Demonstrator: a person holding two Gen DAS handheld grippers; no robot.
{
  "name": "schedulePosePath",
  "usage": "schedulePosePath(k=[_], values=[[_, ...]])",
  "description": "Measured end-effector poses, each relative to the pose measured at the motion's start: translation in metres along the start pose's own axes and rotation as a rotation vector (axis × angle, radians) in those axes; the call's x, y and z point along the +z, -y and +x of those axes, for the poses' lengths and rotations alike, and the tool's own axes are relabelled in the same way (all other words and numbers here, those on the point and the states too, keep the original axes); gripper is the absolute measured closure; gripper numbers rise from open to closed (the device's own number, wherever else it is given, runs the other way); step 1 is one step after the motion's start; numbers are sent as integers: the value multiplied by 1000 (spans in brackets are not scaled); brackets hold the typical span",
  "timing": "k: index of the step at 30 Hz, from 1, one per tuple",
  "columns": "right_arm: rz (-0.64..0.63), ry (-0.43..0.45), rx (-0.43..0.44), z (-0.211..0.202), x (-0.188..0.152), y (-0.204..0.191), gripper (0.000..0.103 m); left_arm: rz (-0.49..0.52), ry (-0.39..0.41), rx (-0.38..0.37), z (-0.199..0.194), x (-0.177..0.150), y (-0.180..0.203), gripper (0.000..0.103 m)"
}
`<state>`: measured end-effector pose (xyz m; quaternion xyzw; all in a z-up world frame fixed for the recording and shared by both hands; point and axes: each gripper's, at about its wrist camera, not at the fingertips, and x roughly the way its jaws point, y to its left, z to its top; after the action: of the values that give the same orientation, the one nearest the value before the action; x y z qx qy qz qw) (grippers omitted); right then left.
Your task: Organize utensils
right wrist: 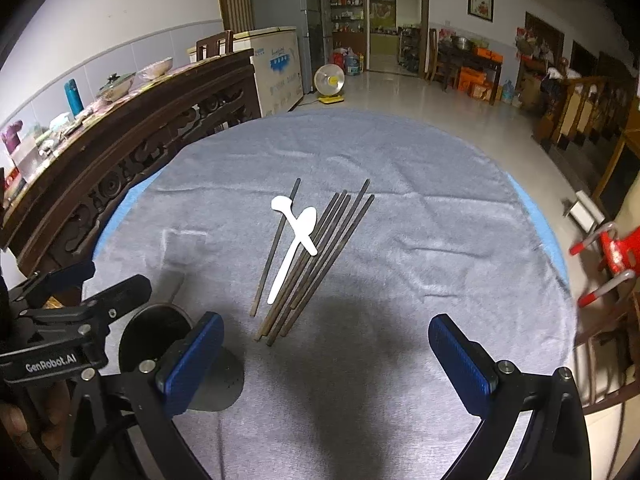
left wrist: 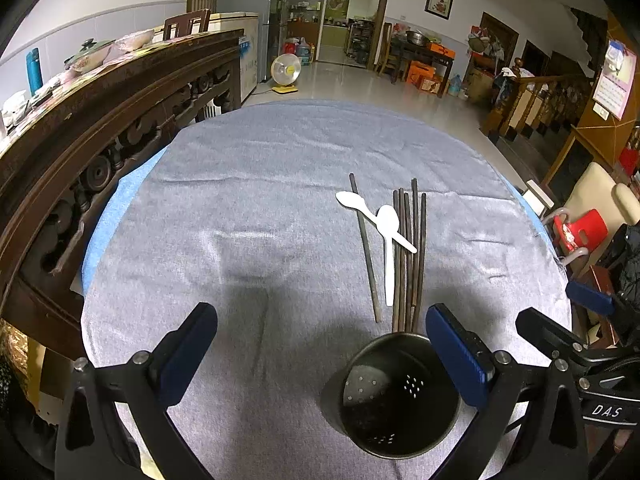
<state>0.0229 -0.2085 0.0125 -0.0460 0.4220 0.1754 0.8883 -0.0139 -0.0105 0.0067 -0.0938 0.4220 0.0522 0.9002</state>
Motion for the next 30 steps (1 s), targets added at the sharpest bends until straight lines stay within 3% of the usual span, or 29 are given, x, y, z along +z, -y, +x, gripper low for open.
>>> schedulePosePath(k=[11, 17, 21, 23, 30], values=[[73, -34, 67, 9, 3, 15, 0, -27, 0, 1, 2, 10, -10, 0], [74, -48, 70, 17, 4, 22, 0, -77, -45, -13, 13, 27, -28, 0], [70, -84, 76, 28, -1, 31, 0, -148, -156, -61, 34, 44, -46, 0], [81, -94, 74, 34, -4, 38, 0, -203, -247, -90, 52, 57, -54, 0], [160, -176, 96, 54, -9, 65, 0, -324, -451, -118, 107, 98, -42, 0]])
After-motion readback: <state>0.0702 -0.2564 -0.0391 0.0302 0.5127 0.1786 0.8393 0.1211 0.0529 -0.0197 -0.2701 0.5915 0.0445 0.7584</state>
